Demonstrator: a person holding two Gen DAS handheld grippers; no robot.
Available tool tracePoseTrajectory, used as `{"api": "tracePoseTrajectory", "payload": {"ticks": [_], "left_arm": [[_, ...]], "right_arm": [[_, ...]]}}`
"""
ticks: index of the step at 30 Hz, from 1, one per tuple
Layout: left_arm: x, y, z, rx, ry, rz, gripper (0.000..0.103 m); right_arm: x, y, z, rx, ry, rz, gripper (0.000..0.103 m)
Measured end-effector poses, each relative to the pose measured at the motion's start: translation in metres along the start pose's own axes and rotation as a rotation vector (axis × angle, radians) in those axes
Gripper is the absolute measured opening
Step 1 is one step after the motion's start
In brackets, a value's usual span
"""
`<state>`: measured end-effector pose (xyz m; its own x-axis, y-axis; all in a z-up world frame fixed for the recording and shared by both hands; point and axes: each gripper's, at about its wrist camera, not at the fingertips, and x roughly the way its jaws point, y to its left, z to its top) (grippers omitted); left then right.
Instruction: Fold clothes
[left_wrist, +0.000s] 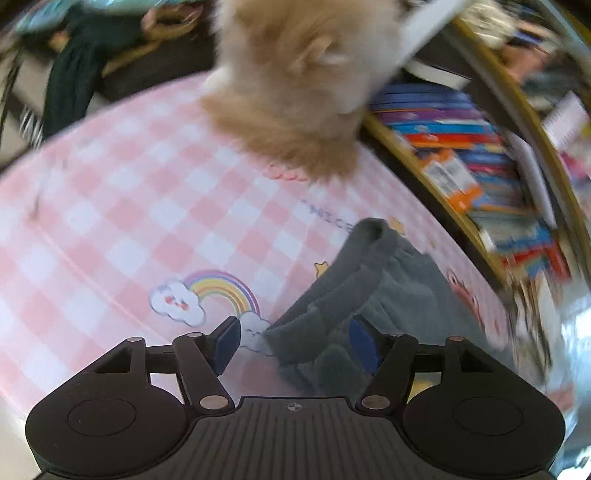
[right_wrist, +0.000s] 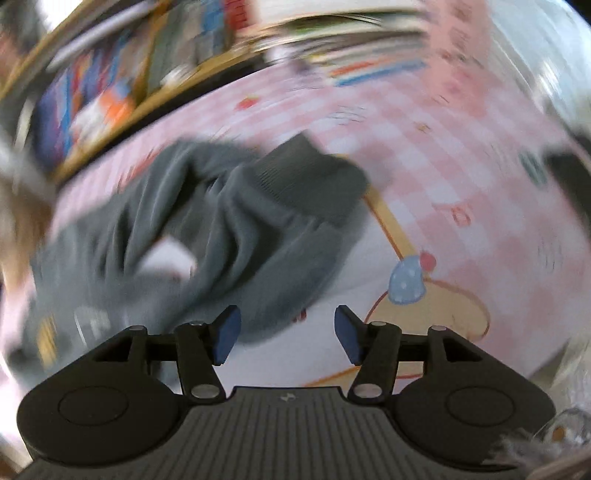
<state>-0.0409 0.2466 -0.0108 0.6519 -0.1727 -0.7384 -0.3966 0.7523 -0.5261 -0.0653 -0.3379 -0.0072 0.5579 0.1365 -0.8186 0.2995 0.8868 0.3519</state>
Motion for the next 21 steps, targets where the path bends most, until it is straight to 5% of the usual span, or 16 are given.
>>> {"api": "tracePoseTrajectory", "payload": {"ticks": [4,6,7,14,21], "left_arm": [[0.034,-0.007,-0.003,-0.077,0.066,0.036,0.056],[0.044,-0.016,-0.008,-0.051,0.077,0.041,0.018],[0.043,-0.021,-0.01,-0.039,0.072,0.027,0.015],[-0.033,-0.041,-0.024,0.15,-0.115,-0.164,0.012],[-0.031,0.01,-0.046,0.071,-0.08,-0.058,0.012]], "right_arm": [[0.003,-0.013,0.009,0.229,-0.007,0.022,0.055],[0.006,-0.012,0.013,0.251,-0.004,0.03,0.055],[0.007,-0.01,0.015,0.249,-0.003,0.034,0.055],[0.015,-0.001,0.028,0.26,-0.003,0.049,0.055],[0.031,0.013,0.066,0.3,-0.026,-0.039,0.055]]}}
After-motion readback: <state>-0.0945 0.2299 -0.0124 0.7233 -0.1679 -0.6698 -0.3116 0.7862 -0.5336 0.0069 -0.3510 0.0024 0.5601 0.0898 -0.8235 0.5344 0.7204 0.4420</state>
